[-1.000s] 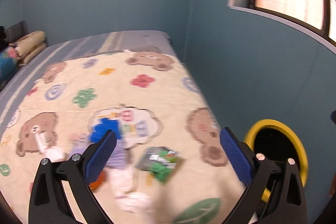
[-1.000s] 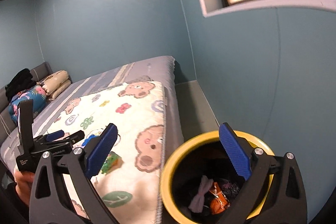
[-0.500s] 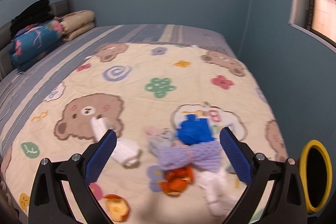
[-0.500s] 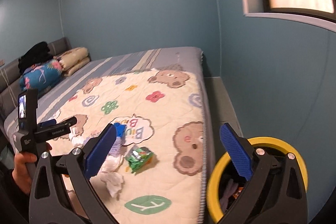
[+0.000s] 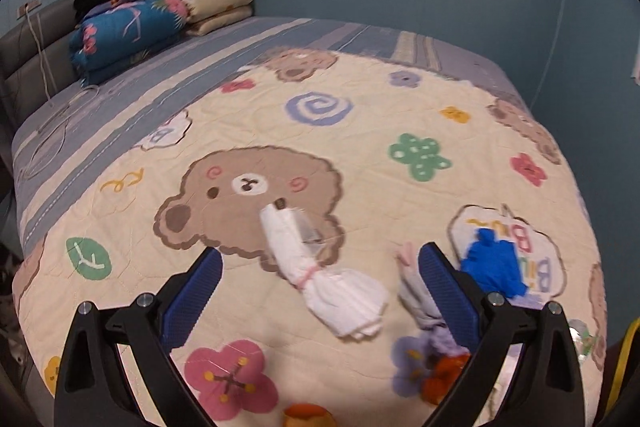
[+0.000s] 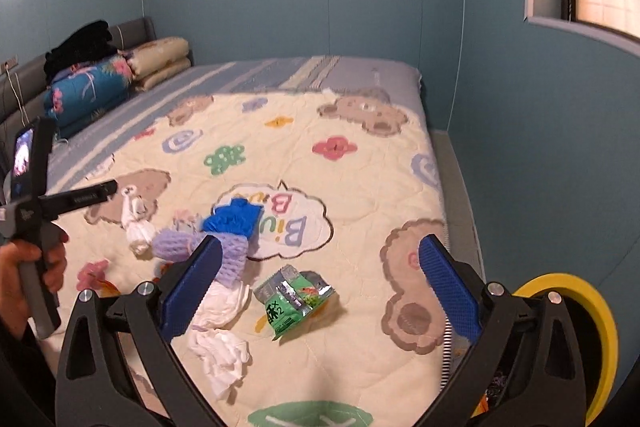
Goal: Collect trash
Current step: 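Move both tools back over the remaining trash on the bed, then grasp the white rolled diaper with the left tool while the right tool grasps the green snack packet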
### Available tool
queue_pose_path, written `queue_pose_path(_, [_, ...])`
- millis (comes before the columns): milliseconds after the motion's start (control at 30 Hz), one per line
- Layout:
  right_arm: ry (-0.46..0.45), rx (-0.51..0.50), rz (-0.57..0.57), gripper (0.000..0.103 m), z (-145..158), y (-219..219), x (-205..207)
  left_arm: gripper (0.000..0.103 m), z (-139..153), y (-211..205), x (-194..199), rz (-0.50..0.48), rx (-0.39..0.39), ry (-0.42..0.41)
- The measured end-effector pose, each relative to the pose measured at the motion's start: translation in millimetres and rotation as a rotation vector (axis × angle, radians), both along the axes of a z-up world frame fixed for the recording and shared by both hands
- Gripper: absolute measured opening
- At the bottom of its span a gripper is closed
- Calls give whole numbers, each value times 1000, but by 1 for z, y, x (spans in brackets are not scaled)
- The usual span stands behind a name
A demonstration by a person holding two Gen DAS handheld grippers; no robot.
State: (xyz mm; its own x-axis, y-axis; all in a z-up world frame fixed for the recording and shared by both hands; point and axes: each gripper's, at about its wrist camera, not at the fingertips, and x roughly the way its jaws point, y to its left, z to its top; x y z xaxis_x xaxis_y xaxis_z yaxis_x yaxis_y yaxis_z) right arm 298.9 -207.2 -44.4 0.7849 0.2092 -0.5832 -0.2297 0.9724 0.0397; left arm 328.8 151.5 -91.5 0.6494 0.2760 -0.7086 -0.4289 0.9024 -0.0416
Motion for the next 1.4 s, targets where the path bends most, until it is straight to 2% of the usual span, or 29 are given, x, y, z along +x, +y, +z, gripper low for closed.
queue_pose_path(300, [115, -36, -19, 95, -53, 16, 43, 95, -38, 26, 15, 63, -36, 75])
queue_pose_path(533, [206, -11, -28, 95, -87, 18, 64, 95, -62, 38, 25, 76, -91, 133])
queue_pose_path(767, [251, -13, -7, 94, -103, 22, 69, 95, -83, 32, 33, 42, -133, 185])
queue_pose_path(800, [256, -13, -4, 93, -105, 23, 70, 95, -85, 30, 34, 39, -137, 189])
queue_pose_path(867, [270, -17, 6, 84, -107, 24, 70, 95, -90, 28, 35, 26, -155, 196])
queue_pose_path(1033, [287, -37, 27, 82, -115, 31, 72, 94, -92, 24, 36, 15, -148, 198])
queue_pose_path(1167, [299, -44, 40, 79, -119, 36, 74, 86, -99, 23, 38, 10, -172, 219])
queue_pose_path(1267, [304, -50, 50, 75, -121, 39, 73, 80, -100, 18, 39, 1, -152, 225])
queue_pose_path(1333, [312, -54, 59, 70, -123, 42, 72, 73, -100, 16, 39, -5, -141, 227])
queue_pose_path(1400, [324, -52, 64, 65, -126, 44, 71, 61, -100, 13, 39, -13, -133, 232])
